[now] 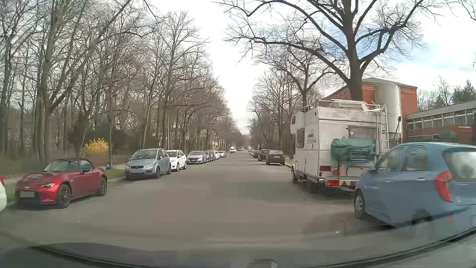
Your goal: Follow the waypoints while adhering to traffic rules and regulations
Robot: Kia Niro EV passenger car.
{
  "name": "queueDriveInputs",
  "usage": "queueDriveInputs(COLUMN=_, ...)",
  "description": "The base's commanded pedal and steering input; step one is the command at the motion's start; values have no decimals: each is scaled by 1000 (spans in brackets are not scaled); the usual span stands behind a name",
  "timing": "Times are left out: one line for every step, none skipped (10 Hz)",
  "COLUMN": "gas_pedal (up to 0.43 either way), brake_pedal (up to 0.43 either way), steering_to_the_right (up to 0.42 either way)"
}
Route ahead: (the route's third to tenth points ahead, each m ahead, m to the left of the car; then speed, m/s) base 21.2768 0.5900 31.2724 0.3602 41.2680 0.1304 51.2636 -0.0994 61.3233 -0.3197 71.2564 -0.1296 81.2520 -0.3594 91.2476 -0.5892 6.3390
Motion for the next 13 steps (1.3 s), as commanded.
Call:
queueDriveInputs(gas_pedal=0, brake_pedal=0, steering_to_the_right=-2)
queueDriveInputs(gas_pedal=0, brake_pedal=0, steering_to_the_right=-2)
queueDriveInputs(gas_pedal=0, brake_pedal=0, steering_to_the_right=-1)
queueDriveInputs(gas_pedal=0, brake_pedal=0, steering_to_the_right=-1)
queueDriveInputs(gas_pedal=8, brake_pedal=0, steering_to_the_right=-1)
queueDriveInputs(gas_pedal=20, brake_pedal=0, steering_to_the_right=0)
queueDriveInputs(gas_pedal=28, brake_pedal=0, steering_to_the_right=0)
queueDriveInputs(gas_pedal=28, brake_pedal=0, steering_to_the_right=0)
queueDriveInputs(gas_pedal=28, brake_pedal=0, steering_to_the_right=0)
queueDriveInputs(gas_pedal=39, brake_pedal=0, steering_to_the_right=0)
queueDriveInputs(gas_pedal=39, brake_pedal=0, steering_to_the_right=1)
queueDriveInputs(gas_pedal=39, brake_pedal=0, steering_to_the_right=1)
queueDriveInputs(gas_pedal=39, brake_pedal=0, steering_to_the_right=1)
